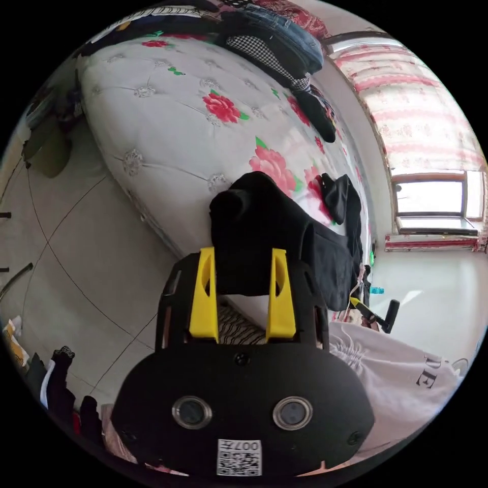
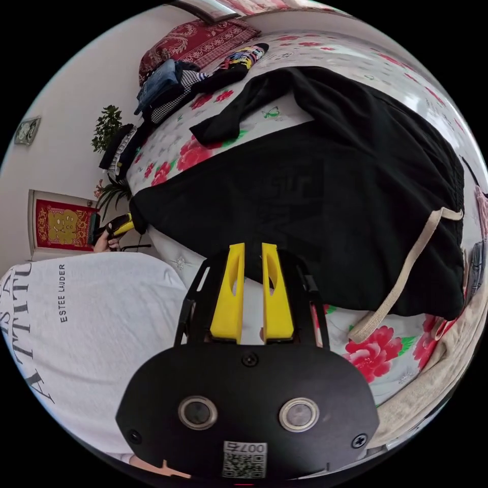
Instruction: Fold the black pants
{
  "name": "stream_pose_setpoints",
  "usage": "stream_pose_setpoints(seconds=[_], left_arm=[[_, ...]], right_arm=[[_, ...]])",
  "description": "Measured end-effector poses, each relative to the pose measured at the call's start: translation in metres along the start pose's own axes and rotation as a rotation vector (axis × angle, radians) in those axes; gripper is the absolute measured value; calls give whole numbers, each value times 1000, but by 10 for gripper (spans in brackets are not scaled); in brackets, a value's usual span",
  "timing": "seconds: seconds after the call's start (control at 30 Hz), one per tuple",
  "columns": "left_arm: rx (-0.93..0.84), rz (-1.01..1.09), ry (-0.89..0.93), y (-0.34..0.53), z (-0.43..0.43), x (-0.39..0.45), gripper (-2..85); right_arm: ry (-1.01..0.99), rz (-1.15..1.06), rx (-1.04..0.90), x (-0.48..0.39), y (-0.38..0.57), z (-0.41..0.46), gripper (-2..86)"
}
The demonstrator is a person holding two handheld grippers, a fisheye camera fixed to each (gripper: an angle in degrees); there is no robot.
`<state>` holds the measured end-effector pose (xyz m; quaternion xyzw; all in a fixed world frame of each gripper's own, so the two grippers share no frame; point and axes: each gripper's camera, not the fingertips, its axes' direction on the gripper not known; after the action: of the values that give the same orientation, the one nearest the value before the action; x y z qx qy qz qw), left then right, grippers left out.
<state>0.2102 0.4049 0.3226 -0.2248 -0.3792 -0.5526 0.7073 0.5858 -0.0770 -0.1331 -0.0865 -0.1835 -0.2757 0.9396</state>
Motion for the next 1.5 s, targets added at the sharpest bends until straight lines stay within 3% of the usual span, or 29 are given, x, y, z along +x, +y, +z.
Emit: stream_pose_setpoints(seconds=[0.1,0.17,0.27,0.4,0.53,0.73,1.0,1.17,1.3,1.43,1.5], left_arm=[[-27,93,-77,-30,-12,7,7],[13,176,-275,-53,-51,6,-3],[77,120,-233,-73,-96,-28,-5],[25,18,-119,-80,-77,-60,11],[92,9,-331,-56,-49,-45,73],[280,96,-423,-24,-53,2,75],[-23,342,-318,-22,87,79,77],[-133,418,-498,-15,169,106,57],[-255,540,-545,-5,181,109,18],[-402,542,-412,12,180,89,5],[-300,522,-324,18,165,85,9]], right_arm=[[20,41,8,8,17,-7,77],[46,79,37,17,32,-19,77],[91,185,119,46,66,-48,77],[87,408,252,104,127,-85,78],[119,563,351,149,182,-118,82],[195,640,368,210,209,-153,89],[-28,796,377,307,191,-139,88],[-106,858,332,324,182,-124,53],[-24,727,387,297,207,-162,29],[157,731,313,270,249,-169,26],[202,823,253,274,279,-150,28]])
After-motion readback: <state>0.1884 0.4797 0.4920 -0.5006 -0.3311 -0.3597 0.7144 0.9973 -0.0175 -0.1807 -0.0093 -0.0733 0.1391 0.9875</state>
